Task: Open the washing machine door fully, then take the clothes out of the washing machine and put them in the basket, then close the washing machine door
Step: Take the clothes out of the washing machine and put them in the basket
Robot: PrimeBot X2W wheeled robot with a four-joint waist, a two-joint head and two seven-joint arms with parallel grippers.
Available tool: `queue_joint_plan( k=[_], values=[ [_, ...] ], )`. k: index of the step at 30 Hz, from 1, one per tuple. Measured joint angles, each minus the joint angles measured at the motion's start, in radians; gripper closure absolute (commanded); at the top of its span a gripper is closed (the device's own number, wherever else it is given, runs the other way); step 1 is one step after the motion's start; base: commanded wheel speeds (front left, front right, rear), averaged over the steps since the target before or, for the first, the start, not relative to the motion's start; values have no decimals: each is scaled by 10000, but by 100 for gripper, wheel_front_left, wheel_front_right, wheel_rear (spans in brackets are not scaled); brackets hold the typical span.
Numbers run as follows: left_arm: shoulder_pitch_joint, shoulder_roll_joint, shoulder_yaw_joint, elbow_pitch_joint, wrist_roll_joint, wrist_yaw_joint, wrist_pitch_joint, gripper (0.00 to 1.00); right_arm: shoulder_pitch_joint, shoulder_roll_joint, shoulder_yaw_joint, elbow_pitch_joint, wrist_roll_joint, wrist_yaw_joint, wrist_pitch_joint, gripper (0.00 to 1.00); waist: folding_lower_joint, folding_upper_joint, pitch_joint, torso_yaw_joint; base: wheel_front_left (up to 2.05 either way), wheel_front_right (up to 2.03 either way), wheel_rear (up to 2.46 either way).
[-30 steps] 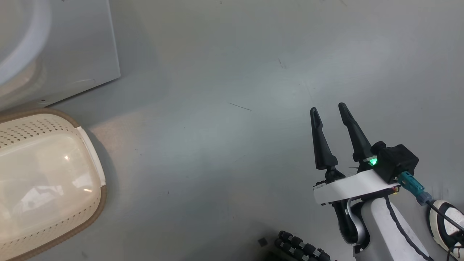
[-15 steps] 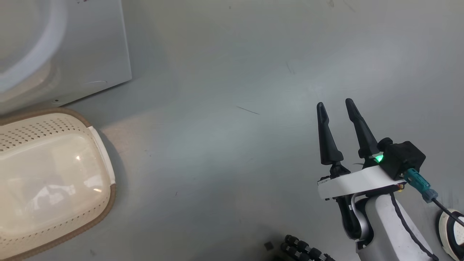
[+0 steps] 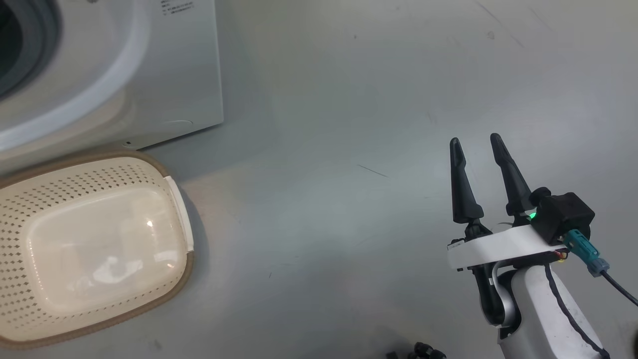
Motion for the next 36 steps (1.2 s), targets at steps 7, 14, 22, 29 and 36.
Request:
queue_joint_plan(
  k=[7, 14, 22, 29, 36],
  values=[
    [540, -385, -291, 10, 2, -171, -1041, 100, 1, -81, -165, 165, -153, 86, 0, 0, 0, 0, -482, 551, 0, 0, 0],
    [1216, -790, -504, 35, 0, -261, -1962, 100, 11, -188, -268, 393, -242, 180, 0, 0, 0, 0, -1014, 1143, 0, 0, 0],
    [2446, -1078, -894, 2, -48, -337, -3202, 100, 224, -238, -393, 713, -249, 322, 0, 0, 0, 0, -1789, 1689, 0, 0, 0],
    [3315, -1338, -1300, -460, 238, -347, -4330, 100, 599, -328, -543, 851, -249, 353, 0, 0, 0, 0, -2479, 2158, 0, 0, 0],
    [3785, -1329, -1499, -1300, 571, -347, -4385, 100, 854, -395, -633, 895, -249, 439, 0, 0, 0, 0, -3051, 2653, 0, 0, 0]
  ],
)
